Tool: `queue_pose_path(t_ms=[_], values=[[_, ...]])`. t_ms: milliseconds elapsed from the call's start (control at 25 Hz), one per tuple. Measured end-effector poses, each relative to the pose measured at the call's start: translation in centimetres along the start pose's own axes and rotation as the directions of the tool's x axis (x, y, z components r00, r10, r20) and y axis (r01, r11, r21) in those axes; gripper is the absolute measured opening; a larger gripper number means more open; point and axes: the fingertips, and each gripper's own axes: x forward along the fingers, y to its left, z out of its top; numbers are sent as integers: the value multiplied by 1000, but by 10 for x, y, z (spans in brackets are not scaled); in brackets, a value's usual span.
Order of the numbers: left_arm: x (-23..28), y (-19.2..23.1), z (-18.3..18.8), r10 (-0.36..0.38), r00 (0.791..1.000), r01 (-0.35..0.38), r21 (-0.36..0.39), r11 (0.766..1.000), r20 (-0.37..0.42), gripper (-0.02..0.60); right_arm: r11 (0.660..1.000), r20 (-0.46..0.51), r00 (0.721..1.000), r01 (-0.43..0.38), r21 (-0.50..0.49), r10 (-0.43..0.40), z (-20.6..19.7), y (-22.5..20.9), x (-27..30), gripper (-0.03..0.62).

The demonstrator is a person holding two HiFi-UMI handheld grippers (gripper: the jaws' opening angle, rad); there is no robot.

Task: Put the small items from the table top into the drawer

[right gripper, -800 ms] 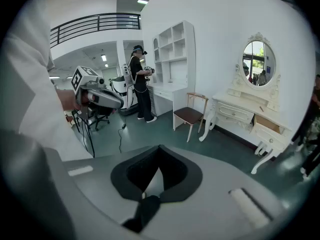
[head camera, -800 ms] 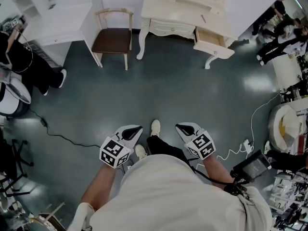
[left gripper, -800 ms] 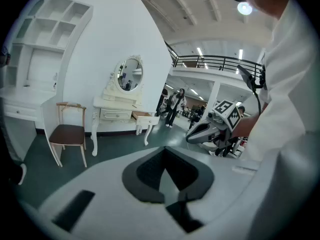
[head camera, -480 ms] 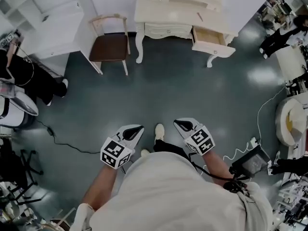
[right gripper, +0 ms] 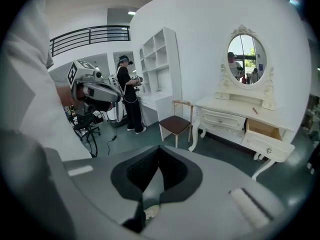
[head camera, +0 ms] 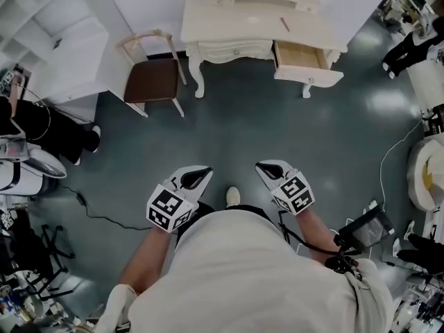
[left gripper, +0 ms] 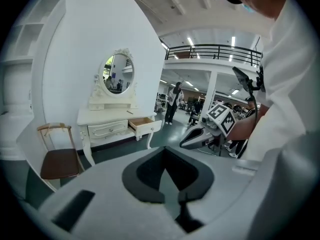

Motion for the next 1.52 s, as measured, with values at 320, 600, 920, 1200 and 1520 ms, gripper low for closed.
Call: queue_pose_path(t_ms=[320, 600, 920, 1200, 1520], values=[[94, 59, 41, -77, 996, 77, -5, 997, -35, 2, 994, 9, 998, 65, 88, -66, 9, -112, 34, 35], [165, 126, 66, -166, 985, 166, 5, 986, -39, 2, 978, -11, 987, 158, 136, -158, 25, -191, 62, 35], [186, 225, 132, -279, 959, 282, 84, 956, -43, 2, 943, -62, 956, 292, 159, -285, 99, -267, 109, 46], [203, 307, 160, -307, 950, 311, 92, 946, -57, 2, 889, -59, 905, 426, 171, -422, 151, -359, 137, 44], [240, 352, 205, -269, 962, 271, 70, 960, -36, 3, 843, -77, 863, 504, 186, -499, 176, -484, 136, 44]])
